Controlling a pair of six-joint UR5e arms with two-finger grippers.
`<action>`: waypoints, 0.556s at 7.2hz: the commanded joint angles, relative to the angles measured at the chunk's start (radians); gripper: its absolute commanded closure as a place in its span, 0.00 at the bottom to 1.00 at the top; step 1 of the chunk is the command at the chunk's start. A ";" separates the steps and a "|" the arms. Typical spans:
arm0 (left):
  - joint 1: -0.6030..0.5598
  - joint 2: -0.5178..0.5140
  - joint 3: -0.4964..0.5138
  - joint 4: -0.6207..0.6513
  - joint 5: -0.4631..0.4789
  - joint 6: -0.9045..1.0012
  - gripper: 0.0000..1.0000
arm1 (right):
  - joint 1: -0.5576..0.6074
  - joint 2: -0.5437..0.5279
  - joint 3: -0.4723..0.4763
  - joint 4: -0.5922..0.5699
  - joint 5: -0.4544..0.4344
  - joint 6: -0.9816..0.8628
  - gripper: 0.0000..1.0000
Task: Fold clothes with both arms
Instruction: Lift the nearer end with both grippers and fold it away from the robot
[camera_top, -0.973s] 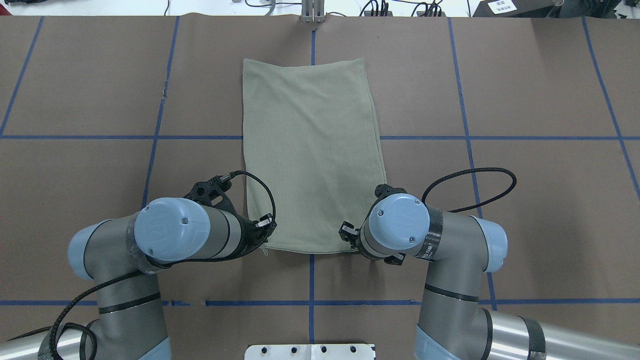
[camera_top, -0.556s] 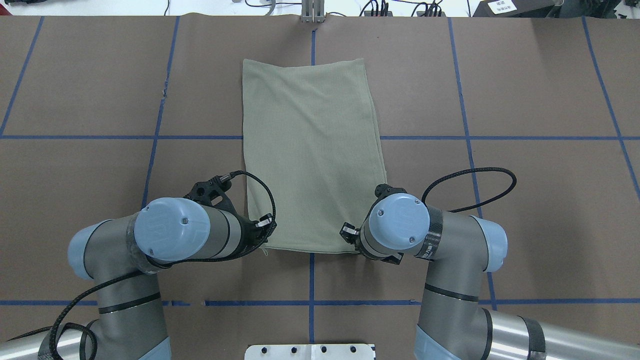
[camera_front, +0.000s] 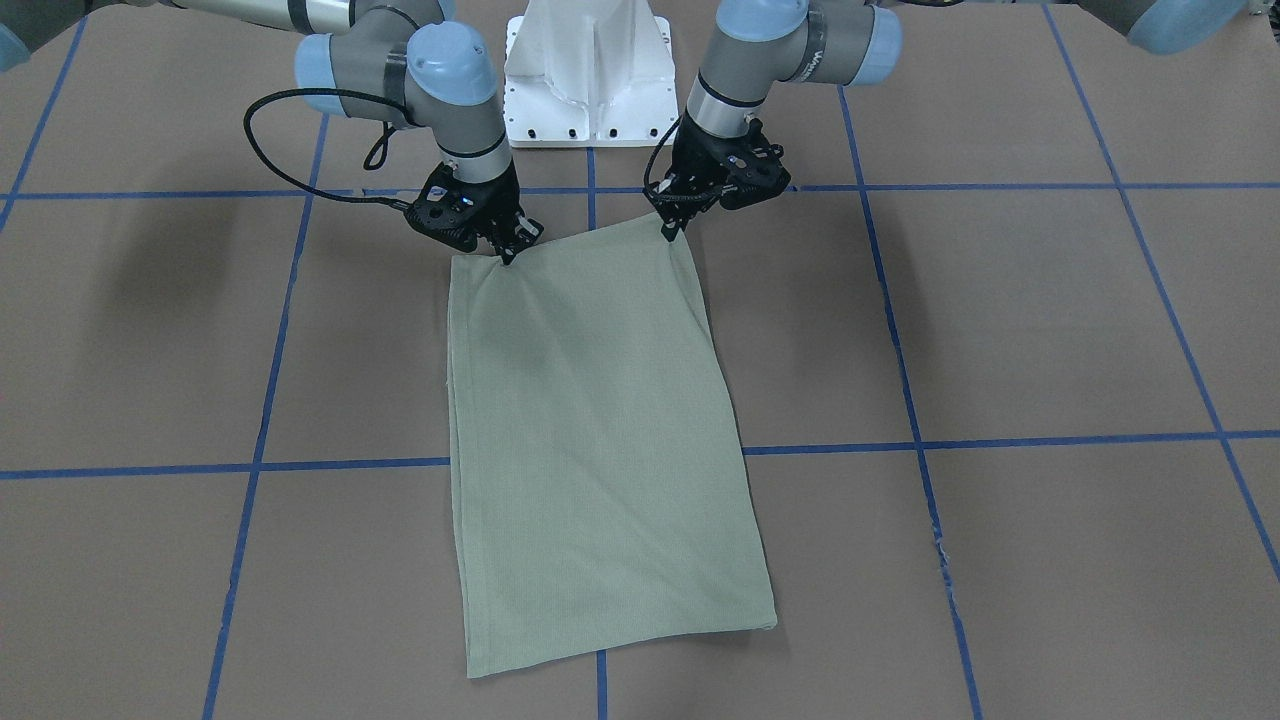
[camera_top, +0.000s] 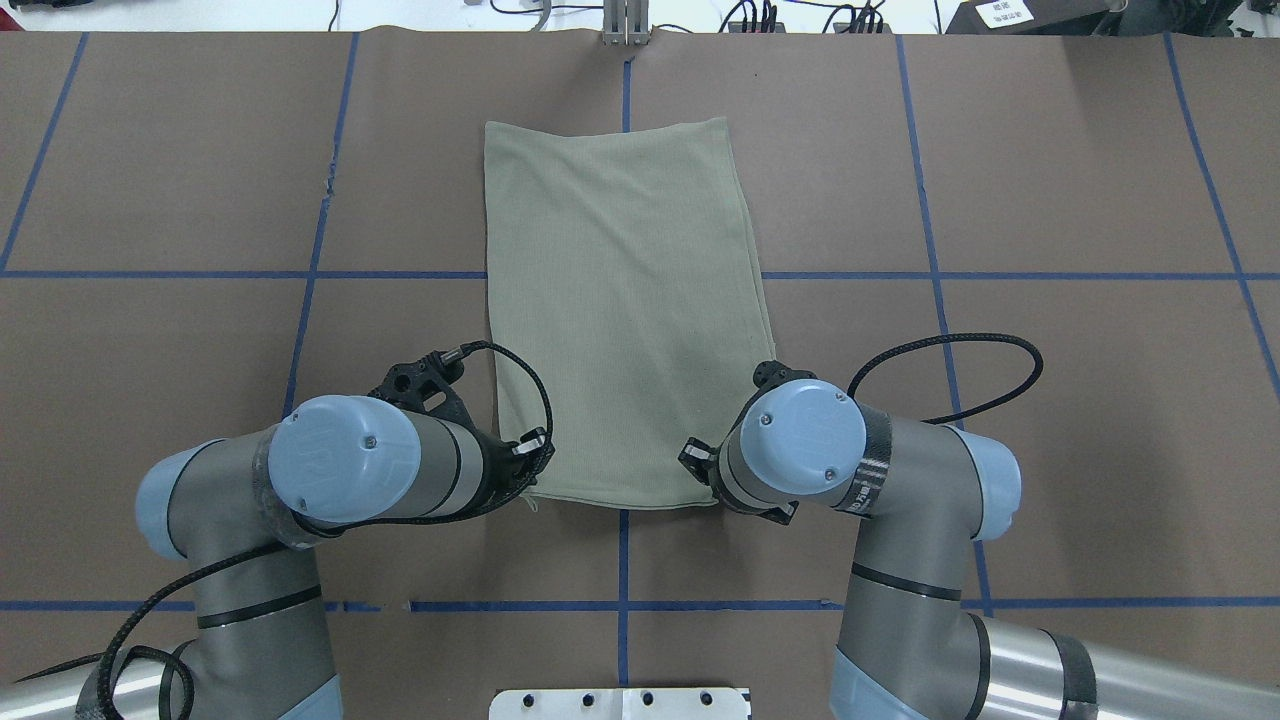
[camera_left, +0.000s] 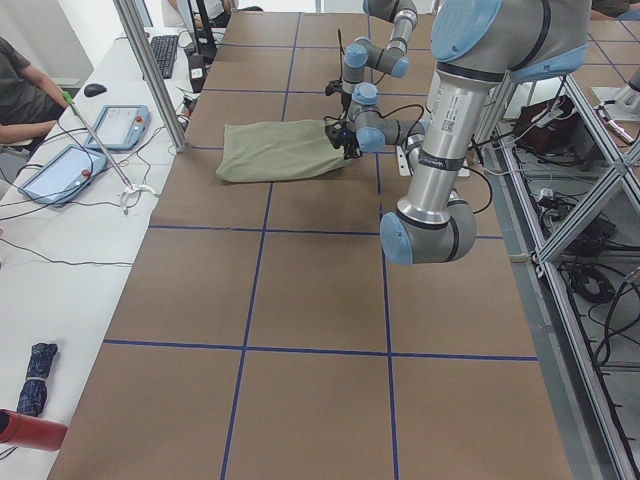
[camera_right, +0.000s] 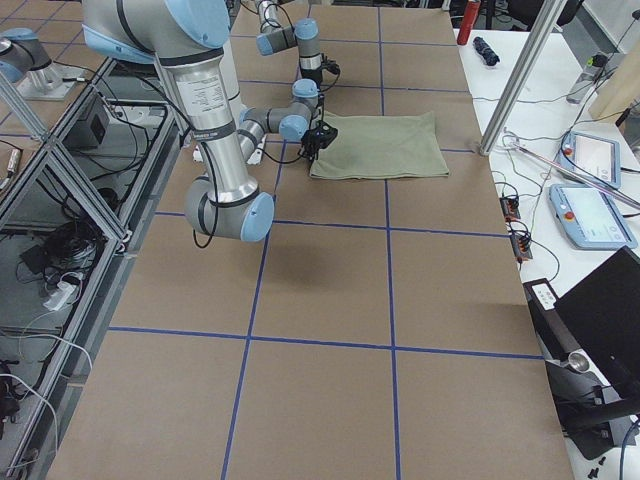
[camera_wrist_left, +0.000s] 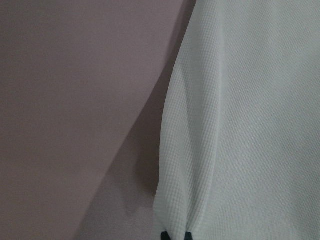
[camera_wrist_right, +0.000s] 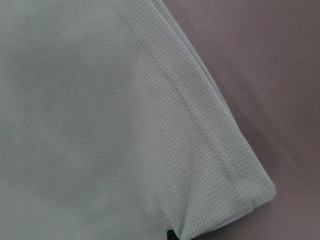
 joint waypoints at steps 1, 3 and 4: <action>0.065 0.010 -0.076 0.008 0.003 -0.001 1.00 | -0.011 -0.056 0.124 -0.014 0.007 0.003 1.00; 0.163 0.078 -0.205 0.021 0.005 -0.003 1.00 | -0.070 -0.092 0.245 -0.089 0.012 0.003 1.00; 0.183 0.089 -0.253 0.059 0.006 -0.004 1.00 | -0.079 -0.098 0.276 -0.106 0.038 0.004 1.00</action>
